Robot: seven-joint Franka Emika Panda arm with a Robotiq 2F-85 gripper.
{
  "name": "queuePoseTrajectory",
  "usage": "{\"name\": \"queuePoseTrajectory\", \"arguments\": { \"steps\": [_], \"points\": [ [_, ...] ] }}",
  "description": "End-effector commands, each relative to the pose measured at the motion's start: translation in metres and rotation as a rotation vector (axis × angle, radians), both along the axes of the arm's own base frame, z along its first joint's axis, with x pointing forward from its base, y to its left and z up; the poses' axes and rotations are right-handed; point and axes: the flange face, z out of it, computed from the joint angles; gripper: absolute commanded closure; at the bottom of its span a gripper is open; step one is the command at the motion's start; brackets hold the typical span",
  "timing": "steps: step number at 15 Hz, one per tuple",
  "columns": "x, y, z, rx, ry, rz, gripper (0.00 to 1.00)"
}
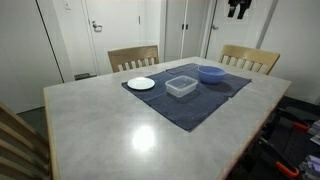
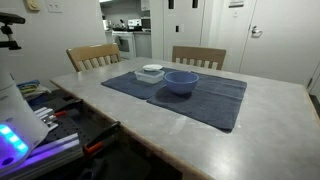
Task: Pour the contents in the blue bowl into the clear bowl
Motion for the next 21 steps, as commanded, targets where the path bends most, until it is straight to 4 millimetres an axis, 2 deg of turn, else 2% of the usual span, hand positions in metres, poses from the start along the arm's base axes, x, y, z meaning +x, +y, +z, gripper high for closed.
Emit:
{"name": "queuePoseTrajectory", "arguments": {
  "steps": [1,4,14,21],
  "points": [
    [0.013,-0.013,-0.031,0.003,0.022,-0.014,0.00],
    [0.017,-0.019,-0.053,-0.005,0.053,-0.026,0.00],
    [0.024,-0.024,-0.106,0.004,0.109,-0.041,0.00],
    [0.033,-0.034,-0.139,0.020,0.068,-0.109,0.00]
  ]
}}
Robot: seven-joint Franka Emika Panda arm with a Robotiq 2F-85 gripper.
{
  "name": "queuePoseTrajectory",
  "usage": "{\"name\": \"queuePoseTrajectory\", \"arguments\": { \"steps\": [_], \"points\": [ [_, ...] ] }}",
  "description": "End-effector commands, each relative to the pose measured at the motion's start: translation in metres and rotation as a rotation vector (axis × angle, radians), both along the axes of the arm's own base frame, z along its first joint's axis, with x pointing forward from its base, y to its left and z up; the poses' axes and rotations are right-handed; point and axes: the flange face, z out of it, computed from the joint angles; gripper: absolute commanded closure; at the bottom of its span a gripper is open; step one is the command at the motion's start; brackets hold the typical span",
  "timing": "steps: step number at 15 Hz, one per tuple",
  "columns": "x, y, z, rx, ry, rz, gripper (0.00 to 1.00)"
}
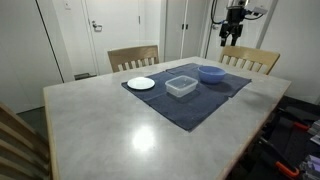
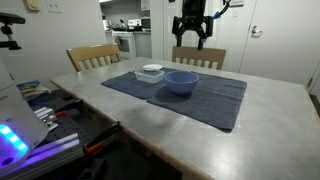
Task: Pour the contents in the blue bowl into the clear bowl
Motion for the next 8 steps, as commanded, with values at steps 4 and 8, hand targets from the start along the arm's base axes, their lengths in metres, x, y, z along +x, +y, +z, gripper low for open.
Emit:
{"name": "queuePoseTrajectory", "arguments": {
  "steps": [4,8],
  "points": [
    [0.012,-0.010,-0.029,0.036,-0.064,-0.076,0.00],
    [0.019,-0.010,-0.046,0.035,-0.049,-0.087,0.00]
  ]
}}
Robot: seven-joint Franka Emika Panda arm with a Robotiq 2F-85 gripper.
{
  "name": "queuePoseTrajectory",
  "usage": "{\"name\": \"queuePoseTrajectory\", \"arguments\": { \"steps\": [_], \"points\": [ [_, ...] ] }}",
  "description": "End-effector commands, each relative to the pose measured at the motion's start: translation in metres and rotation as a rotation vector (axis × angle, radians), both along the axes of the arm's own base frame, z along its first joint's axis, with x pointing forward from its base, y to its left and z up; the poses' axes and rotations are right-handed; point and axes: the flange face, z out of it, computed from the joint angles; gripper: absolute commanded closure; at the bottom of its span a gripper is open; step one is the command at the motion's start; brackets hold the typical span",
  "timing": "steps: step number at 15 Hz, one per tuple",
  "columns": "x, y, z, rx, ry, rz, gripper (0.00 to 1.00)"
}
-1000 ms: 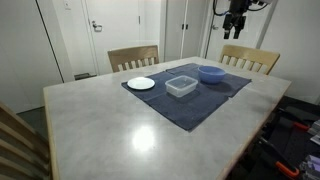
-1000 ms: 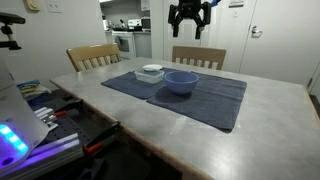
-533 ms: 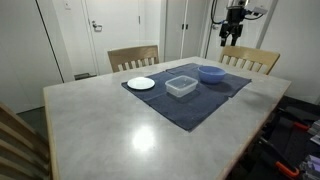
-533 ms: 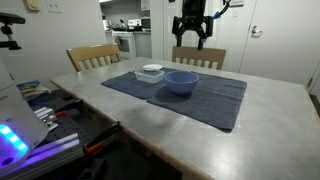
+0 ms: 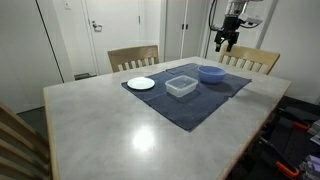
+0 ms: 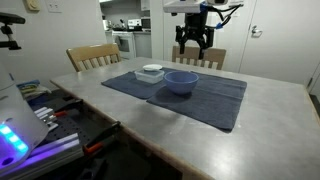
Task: Pour the contents in the blue bowl into the clear bowl
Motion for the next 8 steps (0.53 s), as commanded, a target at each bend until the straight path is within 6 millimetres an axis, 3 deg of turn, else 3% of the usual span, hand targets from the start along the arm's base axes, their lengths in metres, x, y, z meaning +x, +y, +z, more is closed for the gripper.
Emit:
{"name": "queuePoseTrajectory", "arguments": {
  "steps": [1,8],
  "points": [
    [0.012,-0.004,-0.017,0.007,0.005,-0.013,0.00],
    [0.021,-0.003,-0.050,0.029,0.052,0.004,0.00]
  ]
}}
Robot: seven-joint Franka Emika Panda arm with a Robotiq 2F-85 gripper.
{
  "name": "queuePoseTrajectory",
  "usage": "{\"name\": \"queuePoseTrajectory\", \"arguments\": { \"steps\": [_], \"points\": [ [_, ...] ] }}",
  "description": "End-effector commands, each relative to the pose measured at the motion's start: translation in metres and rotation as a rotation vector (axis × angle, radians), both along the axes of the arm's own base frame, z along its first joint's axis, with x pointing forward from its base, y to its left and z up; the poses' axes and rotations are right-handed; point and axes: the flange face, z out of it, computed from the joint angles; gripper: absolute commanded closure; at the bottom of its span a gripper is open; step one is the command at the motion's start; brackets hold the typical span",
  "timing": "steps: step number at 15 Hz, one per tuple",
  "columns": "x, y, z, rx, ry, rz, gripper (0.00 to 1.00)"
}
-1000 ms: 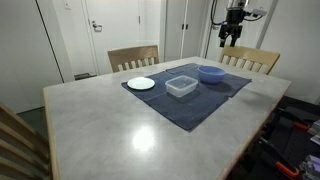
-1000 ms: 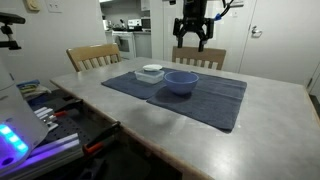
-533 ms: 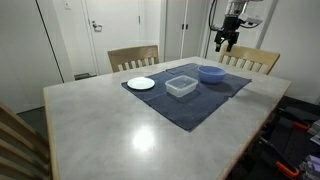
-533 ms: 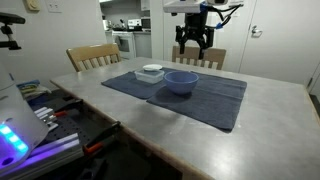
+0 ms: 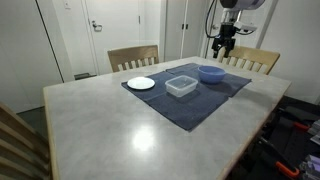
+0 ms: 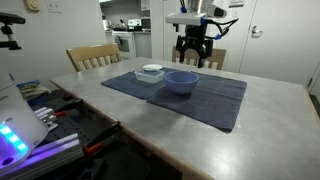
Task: Pour the contents in the blue bowl into the clear bowl
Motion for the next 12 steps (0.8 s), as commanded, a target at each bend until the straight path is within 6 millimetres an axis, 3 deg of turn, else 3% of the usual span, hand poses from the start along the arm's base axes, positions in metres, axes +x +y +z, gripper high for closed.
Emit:
{"name": "queuePoseTrajectory", "arguments": {
  "steps": [1,8,12],
  "points": [
    [0.009,-0.002,-0.020,0.024,0.012,-0.007,0.00],
    [0.007,-0.008,-0.063,0.045,0.091,-0.015,0.00],
    [0.007,-0.014,-0.073,0.056,0.097,-0.023,0.00]
  ]
}}
